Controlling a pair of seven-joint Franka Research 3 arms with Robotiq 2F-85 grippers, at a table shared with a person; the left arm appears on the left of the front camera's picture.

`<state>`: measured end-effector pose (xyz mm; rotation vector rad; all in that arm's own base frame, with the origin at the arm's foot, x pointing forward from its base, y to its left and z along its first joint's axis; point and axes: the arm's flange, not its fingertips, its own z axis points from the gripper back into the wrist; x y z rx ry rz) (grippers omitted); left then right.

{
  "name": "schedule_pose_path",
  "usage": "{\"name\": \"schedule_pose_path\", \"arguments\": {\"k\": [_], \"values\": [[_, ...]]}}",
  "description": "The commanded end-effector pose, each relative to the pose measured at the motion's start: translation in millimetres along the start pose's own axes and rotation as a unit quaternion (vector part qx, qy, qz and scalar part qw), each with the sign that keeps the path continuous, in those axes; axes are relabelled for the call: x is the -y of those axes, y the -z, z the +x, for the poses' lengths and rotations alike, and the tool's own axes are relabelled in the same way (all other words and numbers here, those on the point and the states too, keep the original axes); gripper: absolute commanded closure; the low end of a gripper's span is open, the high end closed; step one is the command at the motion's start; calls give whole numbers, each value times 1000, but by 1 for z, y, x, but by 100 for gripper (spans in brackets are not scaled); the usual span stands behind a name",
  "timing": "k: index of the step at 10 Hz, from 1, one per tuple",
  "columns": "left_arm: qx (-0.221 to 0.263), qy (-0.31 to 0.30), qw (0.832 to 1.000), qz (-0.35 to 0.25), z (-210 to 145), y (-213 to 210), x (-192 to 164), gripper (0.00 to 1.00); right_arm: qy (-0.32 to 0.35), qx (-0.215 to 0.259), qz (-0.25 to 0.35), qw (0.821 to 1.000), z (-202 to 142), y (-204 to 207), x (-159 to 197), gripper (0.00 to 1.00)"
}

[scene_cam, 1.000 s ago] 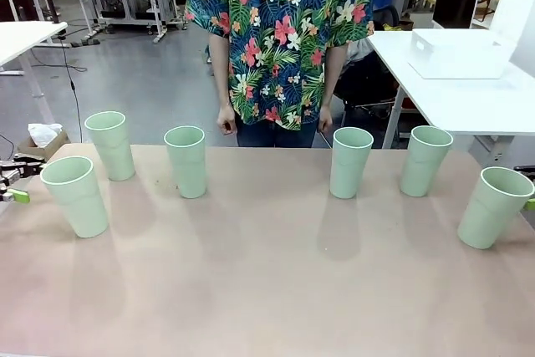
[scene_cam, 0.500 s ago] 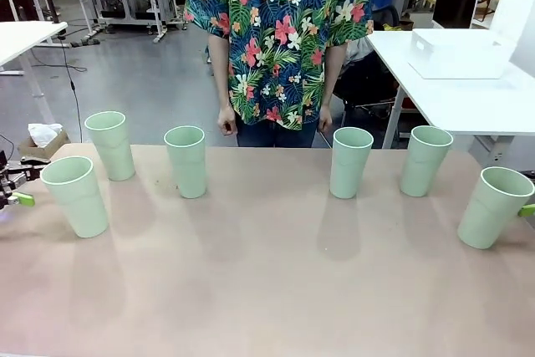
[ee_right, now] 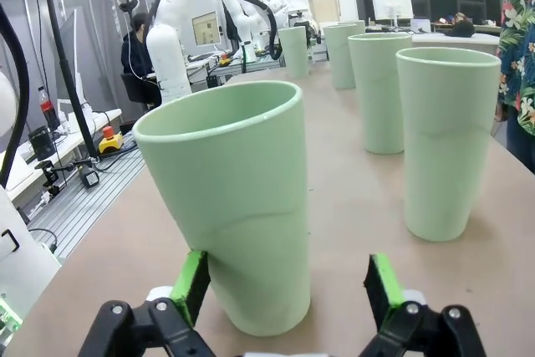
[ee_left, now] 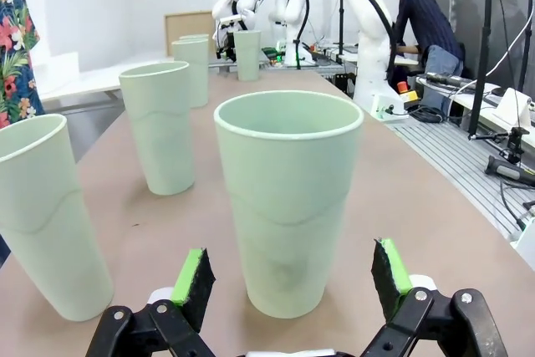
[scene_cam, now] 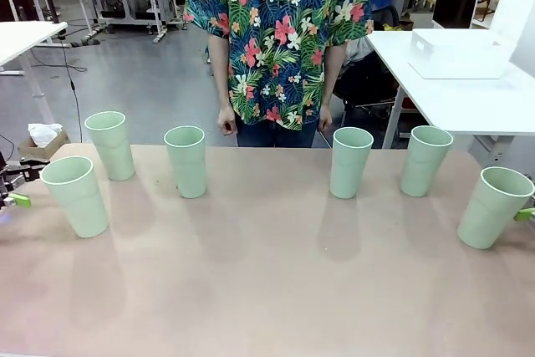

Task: Stack the cups and store them in the basket.
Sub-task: Pick up two Reusable plastic cups , one in each hand.

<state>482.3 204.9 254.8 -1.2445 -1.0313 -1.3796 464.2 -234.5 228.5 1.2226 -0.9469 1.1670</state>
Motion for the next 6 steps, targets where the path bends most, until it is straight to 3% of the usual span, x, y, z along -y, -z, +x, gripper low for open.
{"name": "schedule_pose_path", "arguments": {"k": [1,6], "values": [[15,28,999,-17,-4,1,4,0,-25,11,18,999,1,4,-2,0],[43,43,997,-40,-8,10,12,0,-24,28,62,997,-3,11,-4,0]]}}
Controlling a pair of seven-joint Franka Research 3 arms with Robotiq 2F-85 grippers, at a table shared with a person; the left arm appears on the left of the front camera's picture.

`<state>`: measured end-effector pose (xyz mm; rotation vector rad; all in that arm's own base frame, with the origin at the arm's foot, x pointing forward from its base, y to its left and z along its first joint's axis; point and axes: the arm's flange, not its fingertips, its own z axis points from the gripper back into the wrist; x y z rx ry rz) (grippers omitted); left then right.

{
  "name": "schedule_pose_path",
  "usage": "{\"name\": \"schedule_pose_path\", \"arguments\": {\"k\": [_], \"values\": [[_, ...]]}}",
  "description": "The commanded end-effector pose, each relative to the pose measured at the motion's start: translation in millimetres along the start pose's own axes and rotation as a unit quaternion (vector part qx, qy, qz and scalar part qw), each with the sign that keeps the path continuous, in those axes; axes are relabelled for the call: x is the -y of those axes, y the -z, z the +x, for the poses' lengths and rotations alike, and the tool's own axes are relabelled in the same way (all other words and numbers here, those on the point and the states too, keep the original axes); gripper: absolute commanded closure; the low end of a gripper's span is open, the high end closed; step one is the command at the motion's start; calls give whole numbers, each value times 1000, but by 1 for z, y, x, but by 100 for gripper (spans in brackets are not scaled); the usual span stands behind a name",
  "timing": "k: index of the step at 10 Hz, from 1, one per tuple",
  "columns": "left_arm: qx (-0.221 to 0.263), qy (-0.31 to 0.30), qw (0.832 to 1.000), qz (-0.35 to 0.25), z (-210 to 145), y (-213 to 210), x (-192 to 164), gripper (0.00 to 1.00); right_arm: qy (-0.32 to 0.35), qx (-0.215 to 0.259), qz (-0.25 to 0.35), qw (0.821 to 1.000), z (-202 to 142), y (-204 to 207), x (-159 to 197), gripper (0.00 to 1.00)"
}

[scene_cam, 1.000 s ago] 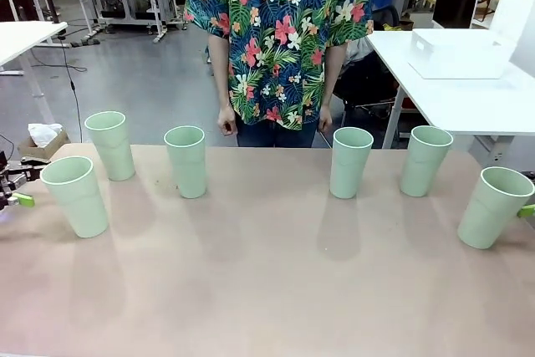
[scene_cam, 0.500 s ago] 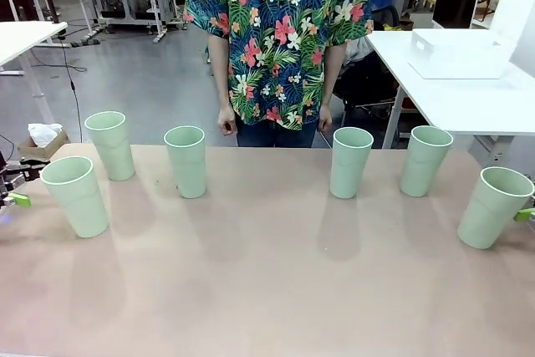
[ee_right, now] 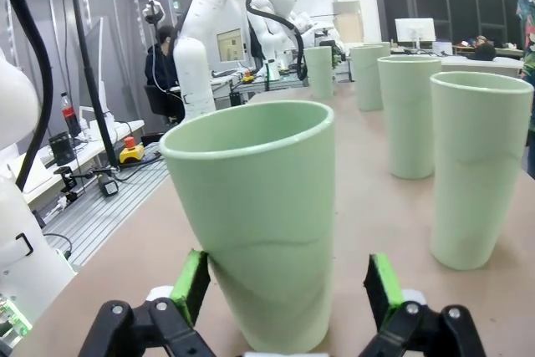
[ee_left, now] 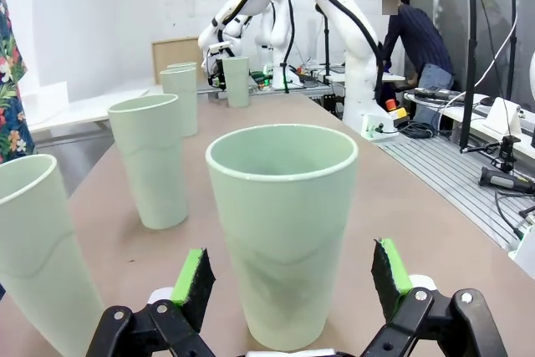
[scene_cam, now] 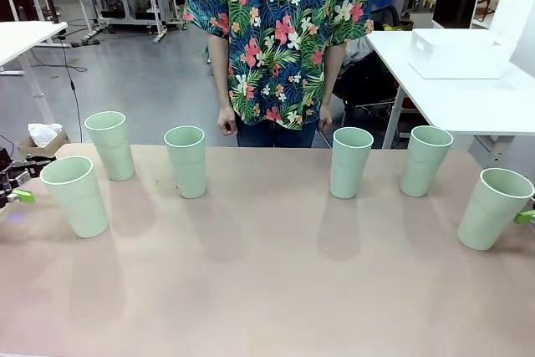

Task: Stack the cups and store them in the basket.
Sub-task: Pick up two Reusable plastic cups , one in each hand.

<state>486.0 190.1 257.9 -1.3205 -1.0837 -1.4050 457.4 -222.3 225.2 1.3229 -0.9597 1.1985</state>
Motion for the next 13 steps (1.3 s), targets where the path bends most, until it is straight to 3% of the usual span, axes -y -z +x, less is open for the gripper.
{"name": "schedule_pose_path", "arguments": {"k": [1,13], "values": [[7,24,999,-20,-13,-1,20,0,-16,-3,27,999,-1,-2,1,0],[14,25,1000,-12,-25,38,13,0,-7,-4,25,1000,-11,15,-3,0]]}}
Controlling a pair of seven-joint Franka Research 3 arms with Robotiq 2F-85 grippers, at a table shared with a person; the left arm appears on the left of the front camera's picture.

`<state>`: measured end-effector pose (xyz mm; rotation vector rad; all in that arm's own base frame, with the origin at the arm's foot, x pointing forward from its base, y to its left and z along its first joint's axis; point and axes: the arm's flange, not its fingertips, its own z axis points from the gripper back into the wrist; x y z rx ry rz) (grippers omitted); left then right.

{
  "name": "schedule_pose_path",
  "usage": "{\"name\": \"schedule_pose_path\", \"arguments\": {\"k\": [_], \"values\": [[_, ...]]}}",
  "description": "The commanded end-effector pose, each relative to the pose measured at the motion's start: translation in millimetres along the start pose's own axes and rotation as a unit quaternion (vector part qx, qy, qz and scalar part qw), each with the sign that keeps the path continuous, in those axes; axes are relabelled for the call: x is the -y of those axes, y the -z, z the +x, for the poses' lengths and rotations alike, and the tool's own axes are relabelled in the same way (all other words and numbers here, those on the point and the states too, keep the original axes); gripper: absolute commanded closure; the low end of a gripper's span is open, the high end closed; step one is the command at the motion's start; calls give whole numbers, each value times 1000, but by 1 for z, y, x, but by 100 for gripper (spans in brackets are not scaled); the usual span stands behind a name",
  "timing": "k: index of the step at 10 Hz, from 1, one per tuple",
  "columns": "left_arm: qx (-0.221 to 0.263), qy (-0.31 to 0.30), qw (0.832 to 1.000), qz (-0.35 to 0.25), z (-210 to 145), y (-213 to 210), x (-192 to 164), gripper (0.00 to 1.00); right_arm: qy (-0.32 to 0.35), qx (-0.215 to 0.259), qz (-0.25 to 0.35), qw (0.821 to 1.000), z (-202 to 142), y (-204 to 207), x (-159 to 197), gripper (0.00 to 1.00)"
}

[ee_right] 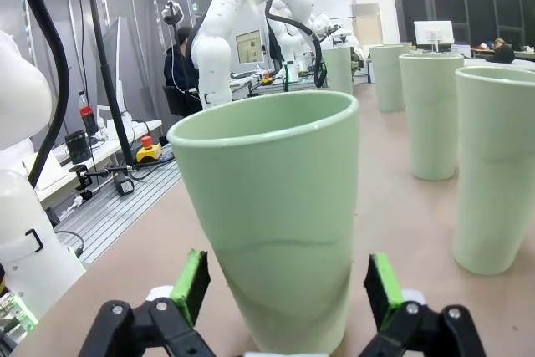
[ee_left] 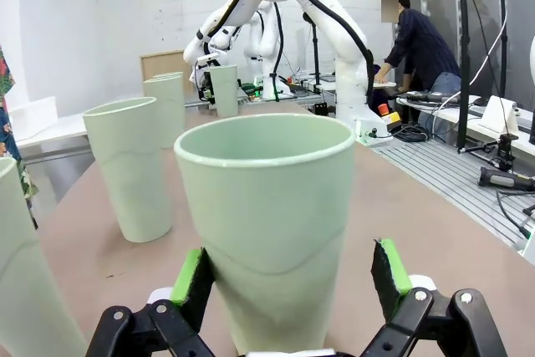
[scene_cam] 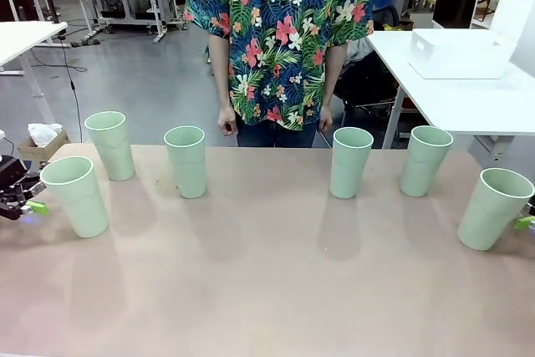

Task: Stack the cups and store them in the basket.
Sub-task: Pick up two Reusable plastic cups , one in each hand.

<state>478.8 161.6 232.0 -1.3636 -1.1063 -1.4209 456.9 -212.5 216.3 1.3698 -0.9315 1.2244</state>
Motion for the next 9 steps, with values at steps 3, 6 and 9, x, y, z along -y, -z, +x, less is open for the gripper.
{"name": "schedule_pose_path", "arguments": {"k": [3,6,9], "values": [[3,22,1000,12,-1,16,9,0,-8,-5,-1,1000,-6,8,-7,0],[-1,33,999,26,0,27,7,0,-5,-5,-4,1000,-9,12,-9,0],[-8,34,999,23,0,31,6,0,-4,-3,-9,1000,-10,16,-12,0]]}}
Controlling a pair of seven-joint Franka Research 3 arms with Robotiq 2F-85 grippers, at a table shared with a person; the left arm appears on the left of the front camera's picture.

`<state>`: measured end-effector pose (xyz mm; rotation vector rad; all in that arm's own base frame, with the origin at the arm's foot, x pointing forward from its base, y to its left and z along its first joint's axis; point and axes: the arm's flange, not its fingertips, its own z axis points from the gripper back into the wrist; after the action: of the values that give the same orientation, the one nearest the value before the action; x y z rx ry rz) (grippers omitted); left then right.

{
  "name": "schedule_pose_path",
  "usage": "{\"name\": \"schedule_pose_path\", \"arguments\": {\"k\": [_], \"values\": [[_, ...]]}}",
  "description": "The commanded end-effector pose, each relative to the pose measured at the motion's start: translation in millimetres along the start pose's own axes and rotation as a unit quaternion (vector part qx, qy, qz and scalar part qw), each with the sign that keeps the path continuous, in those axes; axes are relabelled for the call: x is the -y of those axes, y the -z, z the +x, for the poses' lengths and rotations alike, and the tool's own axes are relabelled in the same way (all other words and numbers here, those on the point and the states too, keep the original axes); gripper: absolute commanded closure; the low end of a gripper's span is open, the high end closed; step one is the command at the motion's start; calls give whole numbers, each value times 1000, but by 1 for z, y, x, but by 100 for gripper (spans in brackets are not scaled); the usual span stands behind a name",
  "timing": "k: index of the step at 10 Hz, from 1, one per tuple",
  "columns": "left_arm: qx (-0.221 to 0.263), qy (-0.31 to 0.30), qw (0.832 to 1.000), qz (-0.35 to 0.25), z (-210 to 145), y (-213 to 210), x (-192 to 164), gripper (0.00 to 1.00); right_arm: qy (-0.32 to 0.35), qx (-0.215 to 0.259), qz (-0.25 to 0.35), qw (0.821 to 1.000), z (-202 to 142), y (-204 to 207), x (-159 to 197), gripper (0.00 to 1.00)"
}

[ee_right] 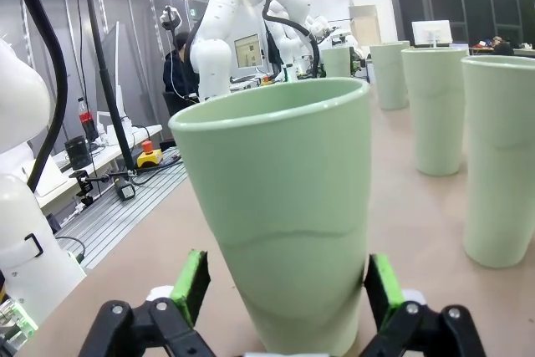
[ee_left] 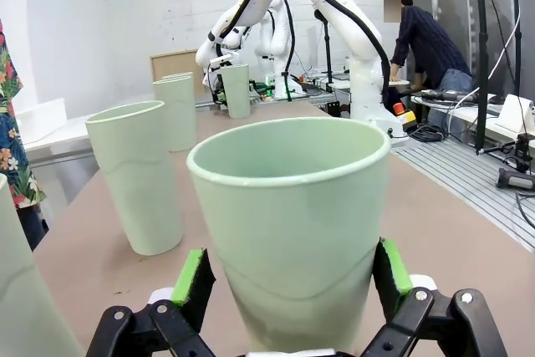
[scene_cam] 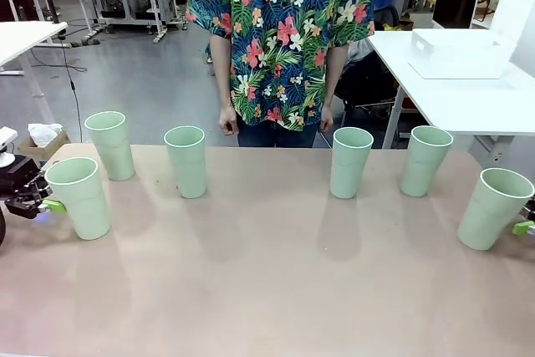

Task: Stack the cups and store them in the basket.
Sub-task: Pick up two Reusable plastic cups , one in each hand.

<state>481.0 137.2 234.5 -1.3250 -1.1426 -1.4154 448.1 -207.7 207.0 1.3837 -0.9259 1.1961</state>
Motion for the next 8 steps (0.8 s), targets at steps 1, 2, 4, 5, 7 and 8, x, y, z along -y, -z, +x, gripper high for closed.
{"name": "schedule_pose_path", "arguments": {"k": [1,2,4,5,7,8], "values": [[-7,20,1000,5,-3,8,14,0,-15,-10,-7,1000,0,12,-7,0],[-7,17,1000,4,-3,9,13,0,-14,-11,-8,1000,-1,14,-8,0],[-7,13,1000,0,-4,11,14,0,-12,-13,-7,1000,-2,17,-11,0],[-9,12,1000,-2,-4,12,14,0,-10,-14,-8,1000,-2,19,-11,0],[-11,11,1000,-5,-5,15,12,0,-8,-13,-10,1000,-2,20,-12,0],[-15,9,1000,-8,-6,18,10,0,-7,-12,-10,1000,-3,22,-11,0]]}}
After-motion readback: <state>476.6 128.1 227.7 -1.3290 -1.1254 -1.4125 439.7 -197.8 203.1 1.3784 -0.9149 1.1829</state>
